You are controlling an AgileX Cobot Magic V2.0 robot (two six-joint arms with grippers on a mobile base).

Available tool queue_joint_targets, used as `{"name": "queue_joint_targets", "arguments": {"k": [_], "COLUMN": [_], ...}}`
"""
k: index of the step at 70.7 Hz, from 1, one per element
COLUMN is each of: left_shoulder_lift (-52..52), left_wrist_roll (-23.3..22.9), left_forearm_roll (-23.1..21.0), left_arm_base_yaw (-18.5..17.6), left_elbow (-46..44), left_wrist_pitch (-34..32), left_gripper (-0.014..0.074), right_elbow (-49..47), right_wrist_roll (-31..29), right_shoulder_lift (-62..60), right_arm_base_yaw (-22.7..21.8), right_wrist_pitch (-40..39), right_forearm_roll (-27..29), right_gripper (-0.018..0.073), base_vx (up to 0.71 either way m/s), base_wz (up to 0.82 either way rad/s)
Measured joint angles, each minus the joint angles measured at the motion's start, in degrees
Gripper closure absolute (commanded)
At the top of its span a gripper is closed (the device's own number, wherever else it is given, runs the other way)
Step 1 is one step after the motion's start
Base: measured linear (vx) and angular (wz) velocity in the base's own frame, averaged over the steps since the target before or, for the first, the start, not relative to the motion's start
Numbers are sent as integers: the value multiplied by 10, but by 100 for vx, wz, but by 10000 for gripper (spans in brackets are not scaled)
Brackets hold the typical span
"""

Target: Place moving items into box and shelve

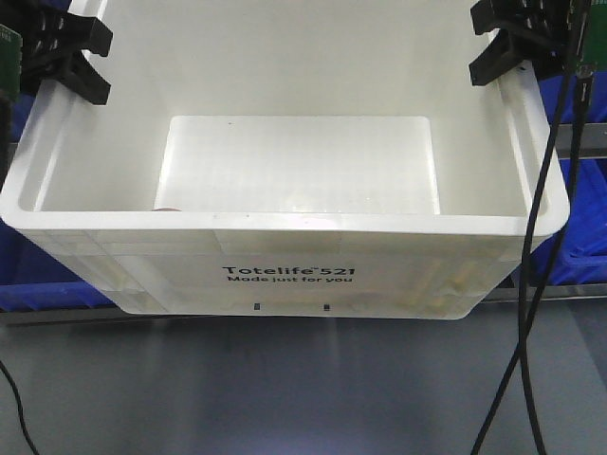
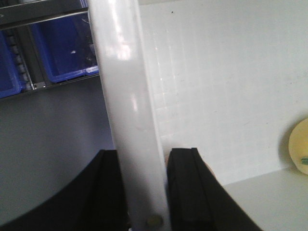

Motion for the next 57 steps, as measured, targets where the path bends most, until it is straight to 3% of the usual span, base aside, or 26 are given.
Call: {"name": "queue_joint_targets", "arguments": {"k": [57], "left_shoulder_lift": [0], "left_wrist_roll": [0], "left_forearm_roll": [0], "left_arm_base_yaw": [0], "left_elbow": [0], "left_wrist_pitch": [0], "left_gripper": [613], "right_elbow": [0], "right_wrist_roll": [0], "right_shoulder_lift": [0], "right_arm_base_yaw": [0], "right_wrist_pitch": [0], "right_forearm_roll": [0], "right_gripper": [571], "base_vx": [15], "base_wz": [25]}}
